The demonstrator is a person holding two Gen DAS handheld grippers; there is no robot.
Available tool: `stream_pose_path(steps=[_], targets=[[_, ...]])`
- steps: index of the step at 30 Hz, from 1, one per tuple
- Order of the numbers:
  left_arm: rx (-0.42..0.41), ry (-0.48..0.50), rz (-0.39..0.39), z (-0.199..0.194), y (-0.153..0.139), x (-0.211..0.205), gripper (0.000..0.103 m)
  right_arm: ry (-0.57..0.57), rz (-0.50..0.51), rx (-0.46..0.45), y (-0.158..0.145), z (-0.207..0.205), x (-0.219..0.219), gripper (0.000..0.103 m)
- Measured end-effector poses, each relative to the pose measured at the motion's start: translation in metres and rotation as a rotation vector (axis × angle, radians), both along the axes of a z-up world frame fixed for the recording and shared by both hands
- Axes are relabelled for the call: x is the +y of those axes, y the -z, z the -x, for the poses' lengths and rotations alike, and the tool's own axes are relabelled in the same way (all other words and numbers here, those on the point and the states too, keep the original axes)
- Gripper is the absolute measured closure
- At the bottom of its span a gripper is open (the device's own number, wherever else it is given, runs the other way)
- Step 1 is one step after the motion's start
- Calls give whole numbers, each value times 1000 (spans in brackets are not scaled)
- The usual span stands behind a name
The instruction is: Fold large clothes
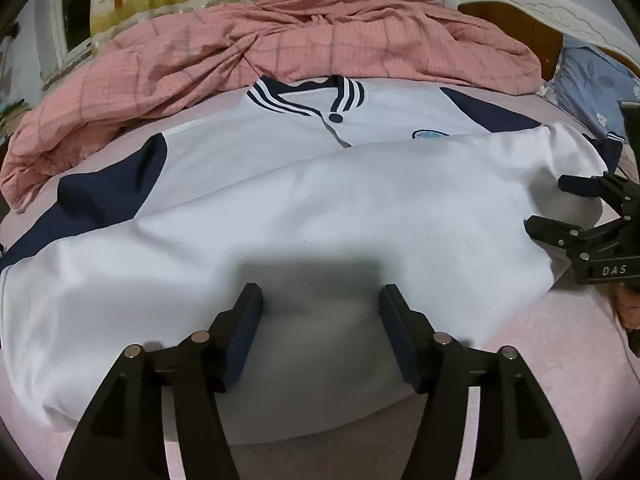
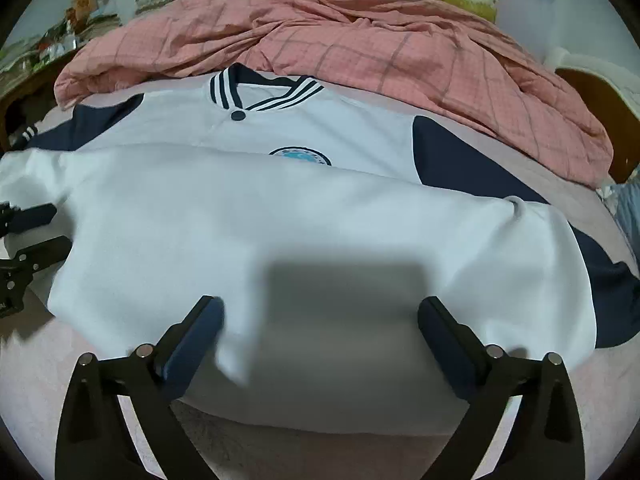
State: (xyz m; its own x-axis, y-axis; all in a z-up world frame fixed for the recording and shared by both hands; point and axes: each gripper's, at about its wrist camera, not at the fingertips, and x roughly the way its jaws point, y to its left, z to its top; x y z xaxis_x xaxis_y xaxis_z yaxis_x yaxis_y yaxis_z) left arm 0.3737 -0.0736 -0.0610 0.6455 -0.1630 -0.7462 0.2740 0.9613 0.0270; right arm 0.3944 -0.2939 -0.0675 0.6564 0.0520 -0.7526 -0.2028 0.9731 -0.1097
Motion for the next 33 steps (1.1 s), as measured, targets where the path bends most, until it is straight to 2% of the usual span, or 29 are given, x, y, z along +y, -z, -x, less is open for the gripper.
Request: stream_pose_path(steps=[3,7,9,10,11,15,20,22,24,25,26,28,31,33], targets=[[-14,-1,19,3,-2,4,43,0,-22,-5,-2,1,-4,2],[-113,-7,88,18,-21,15,45,-8,-75,-139,-23,21,-9,4],[-157,-29,85,23,-32,21,45,-36,-132,-211,-38,33,-12,4],[-174,-44,68,24,-34,24,45,-43,-143,-216,-39,34,-13,4],[-170,-54,60,23,-32,26,45,-44,-140,-189,-37,31,-12,4],[-38,-103,71,2,-13,35,45,-10,-109,-23,-9,8,-8,4],[-31,-104,4,-1,-6,26,44,-13,-27,-15,-3,7,1,4],[-37,-104,19,1,-7,28,44,-13,-3,-22,-3,8,4,4],[-65,-102,42,6,-11,32,44,-10,-26,-46,-7,12,-1,5],[-91,-104,54,11,-16,34,45,-2,-47,-79,-13,17,-5,15],[-125,-109,60,16,-21,35,45,2,-76,-119,-20,23,-9,21],[-224,-121,63,28,-34,38,45,9,-144,-204,-36,35,-19,46],[-392,-167,38,50,-50,41,42,26,-243,-312,-56,50,-38,64],[-462,-184,54,58,-55,45,35,57,-281,-360,-62,55,-52,67]])
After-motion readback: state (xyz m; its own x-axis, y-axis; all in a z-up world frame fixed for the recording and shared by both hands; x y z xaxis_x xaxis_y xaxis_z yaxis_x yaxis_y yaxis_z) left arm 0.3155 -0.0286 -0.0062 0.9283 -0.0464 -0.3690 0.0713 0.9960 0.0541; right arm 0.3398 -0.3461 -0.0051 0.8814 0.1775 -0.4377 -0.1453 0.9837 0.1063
